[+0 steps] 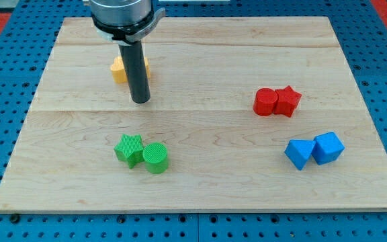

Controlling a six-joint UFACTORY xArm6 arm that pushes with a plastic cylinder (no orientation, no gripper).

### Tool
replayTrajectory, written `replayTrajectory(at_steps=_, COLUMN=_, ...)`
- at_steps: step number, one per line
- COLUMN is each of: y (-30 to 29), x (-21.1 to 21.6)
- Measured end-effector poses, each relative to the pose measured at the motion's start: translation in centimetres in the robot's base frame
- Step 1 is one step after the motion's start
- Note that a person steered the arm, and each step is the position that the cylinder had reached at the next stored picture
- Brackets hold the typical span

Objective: Push the blue triangle up a bit

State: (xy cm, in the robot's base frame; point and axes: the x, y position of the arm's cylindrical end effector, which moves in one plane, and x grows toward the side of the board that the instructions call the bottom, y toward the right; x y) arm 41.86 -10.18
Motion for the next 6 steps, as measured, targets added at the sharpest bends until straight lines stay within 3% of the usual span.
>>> replayTrajectory(at_steps=1, y=-0.3, x=0.0)
replayTrajectory(at_steps=2, y=9.0, x=-0.1)
replayTrajectory(at_steps=3, y=17.3, x=-3.6)
replayTrajectory(at_steps=4, y=20.8, x=-6.7)
replayTrajectory(at_steps=6, y=15.0, x=1.7)
